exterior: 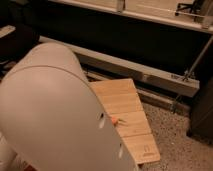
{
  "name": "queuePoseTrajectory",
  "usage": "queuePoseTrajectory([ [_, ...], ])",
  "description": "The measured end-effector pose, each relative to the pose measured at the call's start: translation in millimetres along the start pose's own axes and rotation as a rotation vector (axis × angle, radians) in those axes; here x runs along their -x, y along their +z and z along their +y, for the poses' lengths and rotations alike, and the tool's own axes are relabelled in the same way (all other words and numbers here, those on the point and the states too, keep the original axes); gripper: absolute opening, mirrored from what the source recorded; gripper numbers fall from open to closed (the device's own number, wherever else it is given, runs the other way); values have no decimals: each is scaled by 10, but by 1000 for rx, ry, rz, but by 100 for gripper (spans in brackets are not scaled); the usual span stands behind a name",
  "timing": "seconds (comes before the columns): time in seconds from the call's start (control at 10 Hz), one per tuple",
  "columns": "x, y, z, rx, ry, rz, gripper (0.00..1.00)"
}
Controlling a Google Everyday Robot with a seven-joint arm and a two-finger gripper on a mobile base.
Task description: Drag the ceramic bowl in a circle
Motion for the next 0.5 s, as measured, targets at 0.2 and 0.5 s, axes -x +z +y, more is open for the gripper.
queuePoseTrajectory([
  [0.2, -119, 60, -258, -28, -47, 10, 0],
  [0.5, -413, 145, -368, -41, -63, 33, 0],
])
